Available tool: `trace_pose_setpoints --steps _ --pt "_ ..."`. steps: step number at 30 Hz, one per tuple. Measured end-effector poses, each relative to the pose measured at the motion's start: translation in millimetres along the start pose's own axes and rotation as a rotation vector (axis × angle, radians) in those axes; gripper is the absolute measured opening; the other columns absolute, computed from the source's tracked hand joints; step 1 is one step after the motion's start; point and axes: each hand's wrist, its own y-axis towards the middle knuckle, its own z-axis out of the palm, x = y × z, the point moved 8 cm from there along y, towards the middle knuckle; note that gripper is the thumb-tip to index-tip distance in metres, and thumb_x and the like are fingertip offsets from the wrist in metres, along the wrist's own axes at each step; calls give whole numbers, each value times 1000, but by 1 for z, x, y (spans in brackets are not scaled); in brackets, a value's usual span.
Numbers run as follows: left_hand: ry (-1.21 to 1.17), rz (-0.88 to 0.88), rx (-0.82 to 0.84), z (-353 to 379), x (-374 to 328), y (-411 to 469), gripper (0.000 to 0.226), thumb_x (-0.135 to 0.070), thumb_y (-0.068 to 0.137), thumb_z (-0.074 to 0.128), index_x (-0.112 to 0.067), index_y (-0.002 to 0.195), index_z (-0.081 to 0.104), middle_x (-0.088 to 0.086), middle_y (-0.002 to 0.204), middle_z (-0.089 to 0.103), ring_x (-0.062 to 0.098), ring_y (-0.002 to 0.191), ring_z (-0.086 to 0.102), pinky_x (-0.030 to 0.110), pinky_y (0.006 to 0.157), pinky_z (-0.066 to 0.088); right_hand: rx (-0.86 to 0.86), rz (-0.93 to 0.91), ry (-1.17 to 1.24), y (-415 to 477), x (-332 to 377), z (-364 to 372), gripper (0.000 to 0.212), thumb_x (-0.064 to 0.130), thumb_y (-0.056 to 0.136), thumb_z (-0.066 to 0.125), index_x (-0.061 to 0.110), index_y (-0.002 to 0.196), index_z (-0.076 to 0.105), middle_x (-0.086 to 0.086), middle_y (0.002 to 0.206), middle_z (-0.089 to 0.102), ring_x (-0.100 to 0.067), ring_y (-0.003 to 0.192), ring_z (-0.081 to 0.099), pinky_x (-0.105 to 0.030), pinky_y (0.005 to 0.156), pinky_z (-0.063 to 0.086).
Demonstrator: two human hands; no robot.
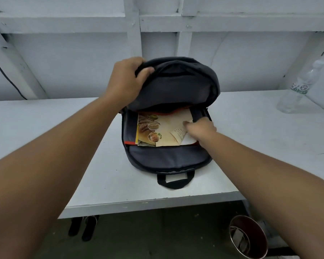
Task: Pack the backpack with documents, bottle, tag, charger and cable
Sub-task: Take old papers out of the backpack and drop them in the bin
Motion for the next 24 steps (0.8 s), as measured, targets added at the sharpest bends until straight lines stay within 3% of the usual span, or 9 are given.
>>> trace_pose_setpoints --steps 2,4,8,10,12,13,15,18,24 --pt "6 7 -4 -2 -2 7 28 -34 100 61 -10 105 74 9 93 73 24 89 64 33 75 47 4 -22 -114 8 23 2 75 61 85 63 10 139 51 -13 138 56 -36 127 52 -42 104 48" --pt "8 14 -9 -4 -3 12 29 -34 100 61 -9 105 74 10 93 73 24 88 64 34 75 47 38 -53 -172 16 39 7 71 60 85 65 12 137 52 -11 135 59 -33 124 57 -40 102 50" --pt "36 49 -18 -6 -7 20 31 -35 100 60 -7 102 73 8 89 71 19 82 60 28 68 40 102 -147 -305 21 53 26 57 38 90 70 7 134 53 -11 133 60 -29 119 60 -30 93 51" --pt "48 62 -14 -8 -8 22 32 -35 100 59 -7 102 73 9 90 71 19 81 60 28 67 40 139 -142 -297 23 56 30 53 28 89 73 4 131 53 -13 128 62 -29 114 63 -31 92 54" --pt "59 70 -7 -8 -8 25 33 -36 100 58 -7 103 73 10 93 72 23 84 62 31 70 43 244 -85 -139 29 53 34 51 13 88 76 1 132 52 -16 126 61 -30 111 64 -39 89 58" --pt "58 70 -5 -9 -7 26 33 -36 100 58 -7 104 72 11 94 72 24 86 63 33 72 44 295 -33 -23 27 49 36 46 5 89 73 1 130 53 -16 122 61 -28 107 64 -38 81 60" --pt "55 69 -8 -11 -4 28 34 -37 100 58 -6 104 72 13 95 72 25 88 63 35 74 45 384 66 153 20 38 38 27 -5 93 64 0 119 57 -14 103 62 -24 86 64 -33 68 56" --pt "32 64 -14 -16 1 30 33 -36 100 58 -7 105 73 10 94 72 19 83 60 29 70 42 468 156 342 10 24 34 8 -6 95 58 1 97 56 -15 96 62 -25 77 66 -37 73 57" --pt "-23 75 -17 -19 6 26 32 -34 99 59 -7 102 75 10 91 72 17 81 59 28 70 42 525 233 471 -29 0 28 10 0 98 58 0 109 56 -19 107 66 -27 80 71 -36 57 60"
